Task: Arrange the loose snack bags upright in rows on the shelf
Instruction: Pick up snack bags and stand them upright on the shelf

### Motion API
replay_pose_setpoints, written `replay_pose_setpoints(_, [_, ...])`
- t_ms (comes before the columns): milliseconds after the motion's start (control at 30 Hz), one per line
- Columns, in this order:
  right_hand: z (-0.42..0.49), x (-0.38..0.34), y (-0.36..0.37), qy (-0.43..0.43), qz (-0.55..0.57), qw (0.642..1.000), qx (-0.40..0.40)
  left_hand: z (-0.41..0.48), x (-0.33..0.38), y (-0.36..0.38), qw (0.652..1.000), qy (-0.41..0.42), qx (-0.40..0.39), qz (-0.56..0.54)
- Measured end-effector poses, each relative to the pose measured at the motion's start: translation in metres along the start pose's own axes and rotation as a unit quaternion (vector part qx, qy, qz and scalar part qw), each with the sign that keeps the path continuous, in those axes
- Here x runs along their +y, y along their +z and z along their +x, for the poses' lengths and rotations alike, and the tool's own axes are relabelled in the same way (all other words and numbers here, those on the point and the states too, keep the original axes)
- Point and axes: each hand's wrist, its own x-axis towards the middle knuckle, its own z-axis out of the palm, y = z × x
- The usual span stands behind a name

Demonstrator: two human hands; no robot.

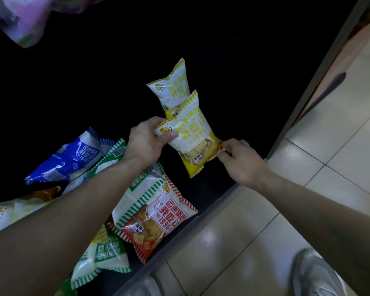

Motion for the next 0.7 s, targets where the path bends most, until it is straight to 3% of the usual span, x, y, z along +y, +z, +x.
replay_pose_setpoints(300, [-0.006,0.009,0.015,0.013,-0.009,0.998,-0.055,0.061,0.02,0.02,0.995,-0.05,0.084,0.033])
replay_pose_setpoints(700, [-0.003,-0.003,0.028,-0.01,-0.071,0.992,-0.107,0.096,0.033,0.037,0.992,-0.095,0.06,0.054])
